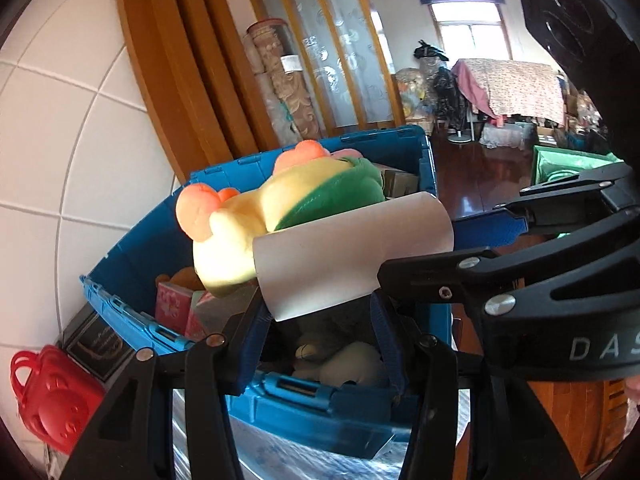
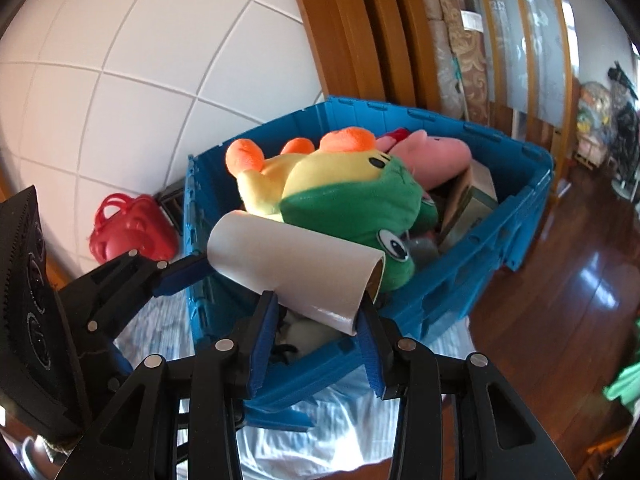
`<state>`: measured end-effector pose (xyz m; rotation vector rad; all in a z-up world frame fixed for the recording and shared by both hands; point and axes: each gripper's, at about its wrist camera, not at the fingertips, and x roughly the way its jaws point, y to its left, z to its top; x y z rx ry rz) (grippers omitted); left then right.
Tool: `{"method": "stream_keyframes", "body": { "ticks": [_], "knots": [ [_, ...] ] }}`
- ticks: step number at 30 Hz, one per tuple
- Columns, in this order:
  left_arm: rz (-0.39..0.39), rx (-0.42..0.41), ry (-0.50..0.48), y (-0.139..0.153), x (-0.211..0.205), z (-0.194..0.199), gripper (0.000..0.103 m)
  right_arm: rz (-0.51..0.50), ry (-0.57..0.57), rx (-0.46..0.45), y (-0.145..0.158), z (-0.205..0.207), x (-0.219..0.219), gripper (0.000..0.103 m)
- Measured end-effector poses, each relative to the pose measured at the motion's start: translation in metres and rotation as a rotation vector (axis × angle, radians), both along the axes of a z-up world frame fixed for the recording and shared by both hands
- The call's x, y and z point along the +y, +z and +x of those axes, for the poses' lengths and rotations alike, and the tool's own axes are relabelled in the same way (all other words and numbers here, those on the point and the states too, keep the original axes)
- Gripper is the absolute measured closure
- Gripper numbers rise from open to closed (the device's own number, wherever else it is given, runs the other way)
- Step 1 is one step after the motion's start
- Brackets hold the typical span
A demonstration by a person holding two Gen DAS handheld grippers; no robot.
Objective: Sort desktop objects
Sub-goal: 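Open the right gripper to drop the tube into the crate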
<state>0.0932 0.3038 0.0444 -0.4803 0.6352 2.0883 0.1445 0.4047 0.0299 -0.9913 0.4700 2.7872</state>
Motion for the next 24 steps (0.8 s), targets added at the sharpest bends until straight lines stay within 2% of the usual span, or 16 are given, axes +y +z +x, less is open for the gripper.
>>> {"method": "stream_keyframes", "body": {
  "ticks": [4,6,8,12,16,18,20,22,24],
  "knots": [
    [-0.011,-0.048,0.027,0.0,0.01,0.002,0.053,0.013,0.003,-0.005,0.001,0.002,0.0,0.061],
    [-0.017,-0.067,0.038,-0.001,0.013,0.002,0.051,0.007,0.004,-0.005,0.001,0.003,0.002,0.056],
    [-0.026,-0.072,0.052,-0.002,0.016,0.004,0.043,0.0,0.002,-0.015,0.0,0.001,0.004,0.051],
    [-0.012,-0.054,0.058,-0.001,0.012,0.011,0.036,0.005,-0.001,-0.014,0.0,0.004,0.006,0.046],
    [0.012,-0.048,0.067,0.004,0.008,0.015,0.032,0.013,-0.011,0.002,0.006,0.01,0.01,0.032],
    [0.028,-0.051,0.076,0.007,0.005,0.017,0.031,0.015,-0.01,0.01,0.008,0.013,0.011,0.029],
    [0.048,-0.052,0.088,0.011,0.001,0.018,0.031,0.028,-0.015,0.021,0.012,0.018,0.011,0.021],
    [0.078,-0.052,0.099,0.019,-0.005,0.022,0.027,0.041,-0.02,0.037,0.017,0.023,0.01,0.005],
    [0.114,-0.041,0.119,0.025,-0.012,0.026,0.022,0.058,-0.022,0.065,0.024,0.03,0.009,0.0]
  ]
}}
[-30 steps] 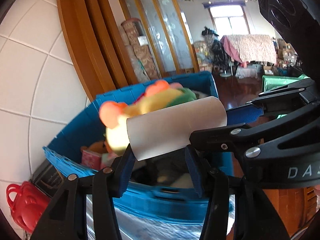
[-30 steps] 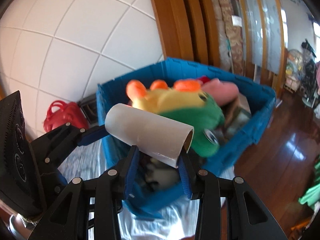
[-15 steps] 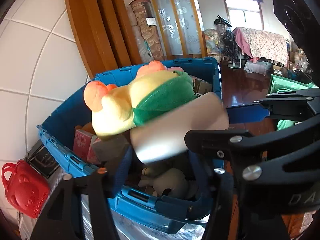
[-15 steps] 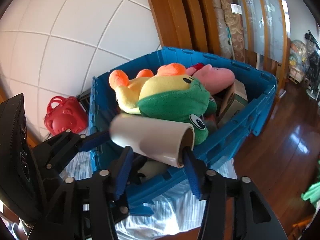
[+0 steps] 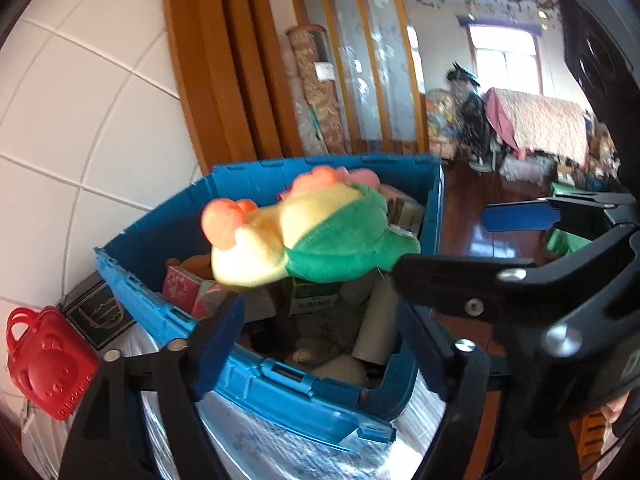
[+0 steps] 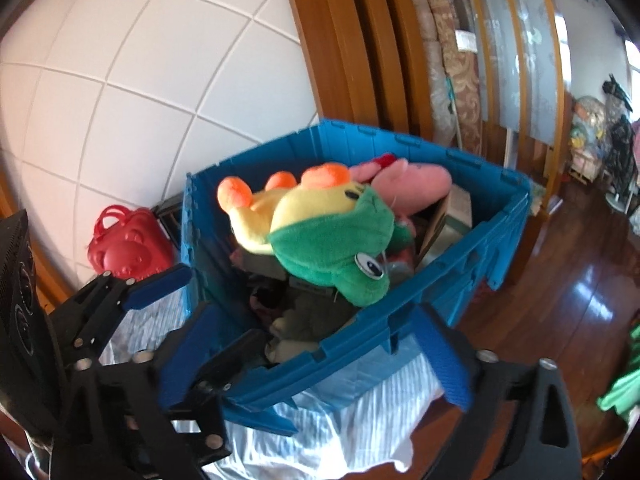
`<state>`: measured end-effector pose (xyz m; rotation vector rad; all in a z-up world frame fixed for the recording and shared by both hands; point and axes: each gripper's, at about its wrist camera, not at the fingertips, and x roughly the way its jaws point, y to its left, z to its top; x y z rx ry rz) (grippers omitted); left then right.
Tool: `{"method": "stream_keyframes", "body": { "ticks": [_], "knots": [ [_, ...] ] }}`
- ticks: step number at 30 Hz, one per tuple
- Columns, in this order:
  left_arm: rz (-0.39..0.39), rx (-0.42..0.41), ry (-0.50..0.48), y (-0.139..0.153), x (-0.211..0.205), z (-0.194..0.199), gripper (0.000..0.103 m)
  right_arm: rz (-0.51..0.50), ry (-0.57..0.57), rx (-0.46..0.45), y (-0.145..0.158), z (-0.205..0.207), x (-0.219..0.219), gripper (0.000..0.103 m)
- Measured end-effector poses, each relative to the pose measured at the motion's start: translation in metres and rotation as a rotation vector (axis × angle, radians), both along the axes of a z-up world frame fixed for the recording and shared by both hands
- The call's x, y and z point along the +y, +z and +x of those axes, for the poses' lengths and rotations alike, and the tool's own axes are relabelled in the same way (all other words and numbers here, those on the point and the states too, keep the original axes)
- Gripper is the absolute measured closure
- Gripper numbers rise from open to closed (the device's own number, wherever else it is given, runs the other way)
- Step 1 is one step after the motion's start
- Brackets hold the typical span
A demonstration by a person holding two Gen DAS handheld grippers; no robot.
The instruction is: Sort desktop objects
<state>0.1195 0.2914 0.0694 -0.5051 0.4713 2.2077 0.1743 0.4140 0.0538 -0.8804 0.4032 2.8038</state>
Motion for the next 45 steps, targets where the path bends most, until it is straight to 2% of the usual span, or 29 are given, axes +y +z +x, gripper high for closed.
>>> {"method": "stream_keyframes", "body": {
  "ticks": [3,5,8,12,14,17,19,24,30,34,45],
  "knots": [
    [0.049,0.008,0.04,0.01,-0.012,0.006,0.018,0.029,-0.013,0.034,0.011,0.011,-0.001,0.0],
    [0.081,0.02,0.088,0.014,-0.021,0.011,0.008,0.034,-0.018,0.058,0.017,0.018,-0.001,0.0],
    [0.138,0.041,0.17,0.018,-0.037,0.019,0.001,0.055,-0.031,0.095,0.024,0.031,-0.005,0.0],
    [0.192,0.029,0.292,0.017,-0.055,0.027,0.001,0.121,-0.067,0.128,0.028,0.046,-0.012,0.0],
    [0.195,0.042,0.347,0.014,-0.059,0.031,0.001,0.144,-0.081,0.137,0.028,0.051,-0.015,0.0],
    [0.207,0.036,0.391,0.009,-0.066,0.036,0.001,0.18,-0.09,0.141,0.023,0.054,-0.019,0.0],
    [0.209,0.008,0.405,0.007,-0.068,0.035,0.001,0.205,-0.099,0.126,0.017,0.053,-0.02,0.0],
    [0.205,-0.014,0.423,0.002,-0.072,0.037,0.001,0.186,-0.097,0.144,0.008,0.059,-0.019,0.0],
    [0.217,-0.023,0.439,0.003,-0.079,0.037,0.001,0.216,-0.119,0.131,0.007,0.06,-0.019,0.0],
    [0.207,-0.014,0.439,0.003,-0.075,0.037,0.001,0.194,-0.09,0.117,0.004,0.056,-0.017,0.0],
    [0.2,-0.029,0.433,0.002,-0.069,0.028,0.001,0.213,-0.084,0.096,-0.001,0.044,-0.014,0.0]
  ]
}}
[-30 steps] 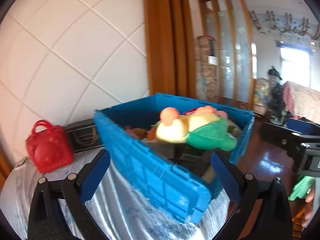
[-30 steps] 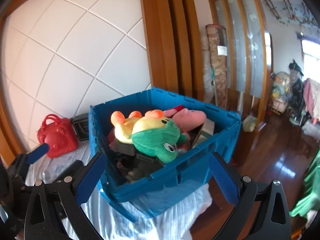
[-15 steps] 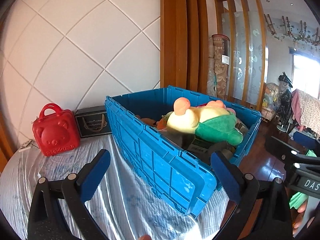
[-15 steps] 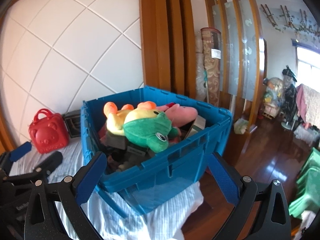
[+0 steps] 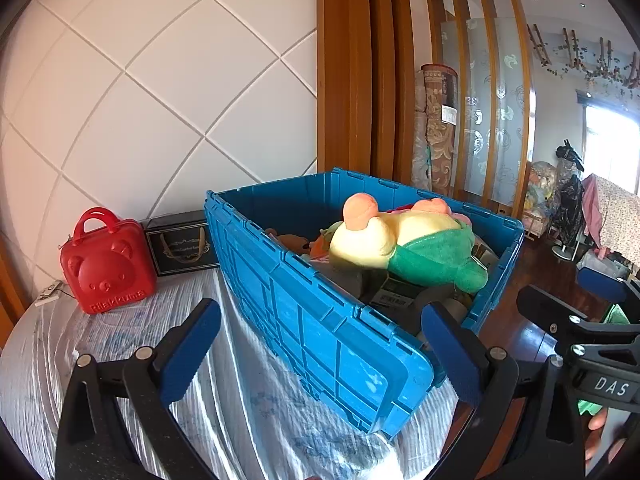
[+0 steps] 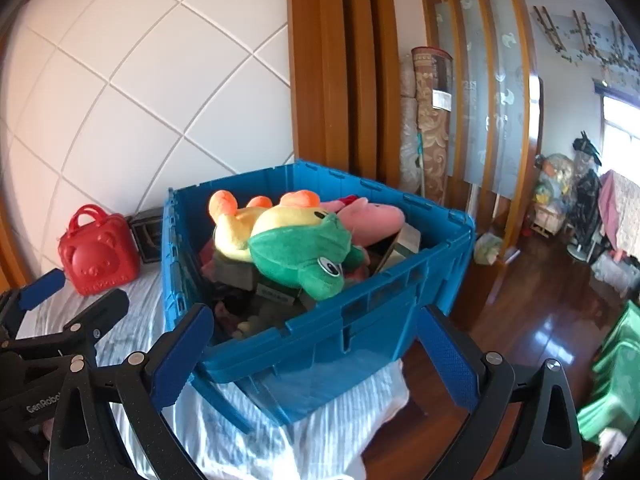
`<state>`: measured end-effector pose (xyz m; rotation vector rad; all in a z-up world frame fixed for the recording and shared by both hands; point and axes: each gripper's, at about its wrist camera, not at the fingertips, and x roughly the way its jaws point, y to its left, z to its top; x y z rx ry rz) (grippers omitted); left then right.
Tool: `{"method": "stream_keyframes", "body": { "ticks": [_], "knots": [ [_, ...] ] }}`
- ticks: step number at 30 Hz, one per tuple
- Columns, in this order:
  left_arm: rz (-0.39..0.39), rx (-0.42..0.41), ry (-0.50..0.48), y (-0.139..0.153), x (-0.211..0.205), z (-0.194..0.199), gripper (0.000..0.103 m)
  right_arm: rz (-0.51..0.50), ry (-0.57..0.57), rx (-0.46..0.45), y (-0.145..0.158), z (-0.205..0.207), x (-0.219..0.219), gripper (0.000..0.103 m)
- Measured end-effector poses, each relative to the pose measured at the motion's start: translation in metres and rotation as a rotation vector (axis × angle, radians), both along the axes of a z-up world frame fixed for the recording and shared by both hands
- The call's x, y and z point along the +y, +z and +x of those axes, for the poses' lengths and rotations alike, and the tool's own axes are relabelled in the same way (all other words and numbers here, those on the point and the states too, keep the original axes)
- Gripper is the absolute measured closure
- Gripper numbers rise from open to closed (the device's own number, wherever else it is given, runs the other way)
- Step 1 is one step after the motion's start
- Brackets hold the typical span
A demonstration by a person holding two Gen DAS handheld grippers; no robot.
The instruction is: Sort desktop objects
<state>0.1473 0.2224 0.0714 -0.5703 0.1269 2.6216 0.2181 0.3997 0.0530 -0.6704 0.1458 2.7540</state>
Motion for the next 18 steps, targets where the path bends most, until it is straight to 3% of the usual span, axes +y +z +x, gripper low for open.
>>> {"method": "stream_keyframes", "body": {
  "ticks": [18],
  "knots": [
    [-0.015,-0.015,-0.014,-0.0019,0.009,-0.0066,0.001,-0.007,-0.017,-0.02,-0.0053,-0.0079,0.0071,0.0]
  ]
}}
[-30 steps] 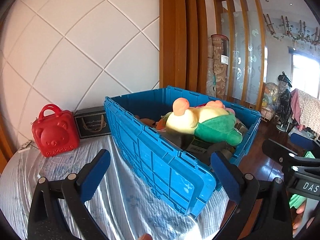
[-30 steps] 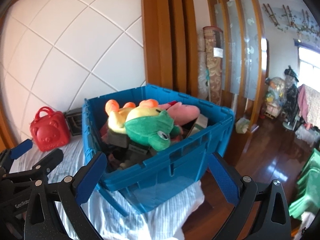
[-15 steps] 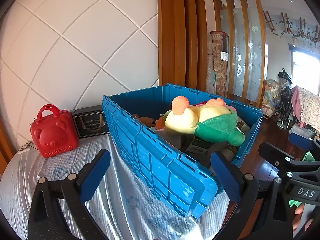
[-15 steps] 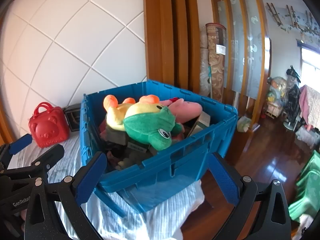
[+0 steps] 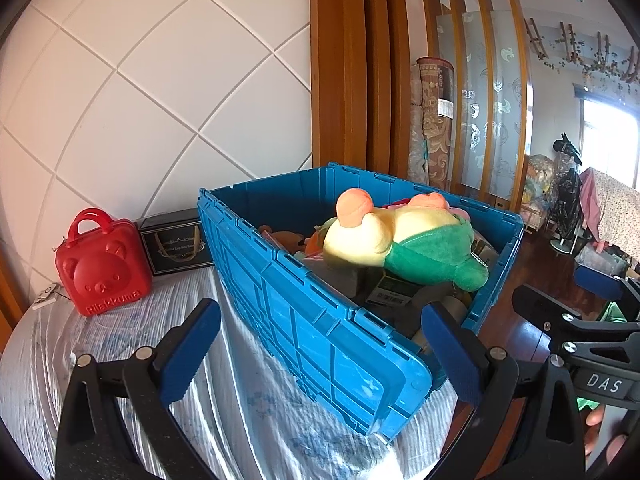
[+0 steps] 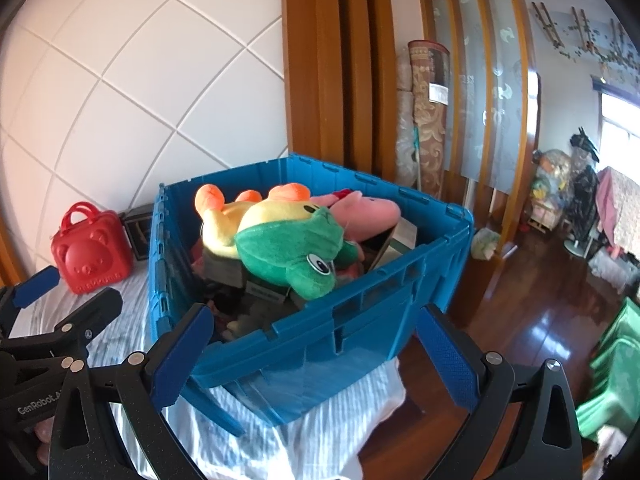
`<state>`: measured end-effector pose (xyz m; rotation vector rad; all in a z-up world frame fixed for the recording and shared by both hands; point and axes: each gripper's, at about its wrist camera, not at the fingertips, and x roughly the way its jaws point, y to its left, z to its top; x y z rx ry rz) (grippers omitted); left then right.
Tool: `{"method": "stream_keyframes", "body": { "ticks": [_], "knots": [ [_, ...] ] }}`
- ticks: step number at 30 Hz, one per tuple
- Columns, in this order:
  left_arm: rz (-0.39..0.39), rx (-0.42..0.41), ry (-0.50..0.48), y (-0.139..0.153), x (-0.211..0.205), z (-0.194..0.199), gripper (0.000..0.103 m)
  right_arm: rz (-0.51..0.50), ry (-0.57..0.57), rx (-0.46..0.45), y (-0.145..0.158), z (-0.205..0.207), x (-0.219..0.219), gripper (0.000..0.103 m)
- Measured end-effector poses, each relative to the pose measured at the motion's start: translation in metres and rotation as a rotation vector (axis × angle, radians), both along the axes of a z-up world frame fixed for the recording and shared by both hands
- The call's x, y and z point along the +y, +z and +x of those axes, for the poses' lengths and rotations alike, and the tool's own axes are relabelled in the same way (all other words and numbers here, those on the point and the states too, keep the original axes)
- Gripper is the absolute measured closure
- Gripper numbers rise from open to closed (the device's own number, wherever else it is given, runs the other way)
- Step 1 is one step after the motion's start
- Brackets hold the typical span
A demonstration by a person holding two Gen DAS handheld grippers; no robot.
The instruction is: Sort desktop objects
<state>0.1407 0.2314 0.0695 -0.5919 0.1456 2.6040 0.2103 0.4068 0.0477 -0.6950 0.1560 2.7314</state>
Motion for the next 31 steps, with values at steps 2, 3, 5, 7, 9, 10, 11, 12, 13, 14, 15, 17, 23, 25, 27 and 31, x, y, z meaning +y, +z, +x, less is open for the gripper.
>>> {"method": "stream_keyframes", "body": {
  "ticks": [2,3,5,7,9,10,11,12,13,14,15,17,23,25,27,31],
  "knots": [
    [-0.001,-0.007,0.003,-0.0003,0.0009,-0.0009,0.001,0.001,-0.001,0.0,0.0,-0.0002,0.0001,0.0],
    [-0.001,-0.009,0.005,-0.0006,0.001,-0.0014,0.001,0.003,-0.002,-0.002,-0.0001,-0.0005,0.0003,0.0],
    [0.0,-0.01,0.008,-0.0008,0.001,-0.0019,0.001,0.005,-0.003,-0.002,0.0,-0.0011,0.0008,0.0],
    [0.0,-0.01,0.008,-0.0008,0.0006,-0.0021,0.001,0.006,-0.003,-0.001,0.0002,-0.0013,0.0014,0.0],
    [0.0,-0.012,0.009,-0.001,0.0013,-0.0026,0.001,0.006,-0.003,-0.001,0.0003,-0.0016,0.0021,0.0],
    [-0.002,-0.013,0.01,-0.0011,0.0014,-0.0028,0.001,0.006,-0.003,0.0,0.0002,-0.0014,0.0019,0.0],
    [-0.005,-0.014,0.011,-0.0014,0.0016,-0.0032,0.001,0.005,-0.002,-0.001,0.0002,-0.0015,0.0021,0.0],
    [-0.007,-0.014,0.011,-0.0017,0.0017,-0.0031,0.001,0.004,-0.001,-0.001,0.0002,-0.0016,0.0022,0.0],
    [-0.008,-0.014,0.011,-0.002,0.0018,-0.003,0.001,0.005,-0.002,0.0,0.0004,-0.0013,0.0018,0.0],
    [-0.009,-0.014,0.012,-0.0022,0.0017,-0.0031,0.001,0.005,-0.002,0.001,0.0004,-0.0013,0.0019,0.0],
    [-0.01,-0.014,0.012,-0.0024,0.0015,-0.003,0.001,0.005,-0.001,0.0,0.0004,-0.0014,0.0019,0.0],
    [-0.01,-0.013,0.01,-0.0023,0.0013,-0.0029,0.001,0.006,-0.001,-0.001,0.0005,-0.0015,0.0015,0.0],
    [-0.011,-0.007,0.018,-0.0017,0.0012,-0.0032,0.001,0.008,0.002,-0.003,0.0005,-0.0031,0.0006,0.0],
    [-0.005,-0.016,0.018,-0.002,-0.0003,-0.005,0.001,0.008,0.002,-0.003,0.0005,-0.0032,0.0005,0.0],
    [-0.005,-0.022,0.013,-0.0024,-0.0008,-0.0064,0.001,0.007,0.003,-0.003,0.0005,-0.0034,0.0007,0.0],
    [-0.011,-0.009,0.007,-0.002,0.0007,-0.0051,0.001,0.006,0.002,-0.002,0.0005,-0.0038,0.0012,0.0]
  ]
}}
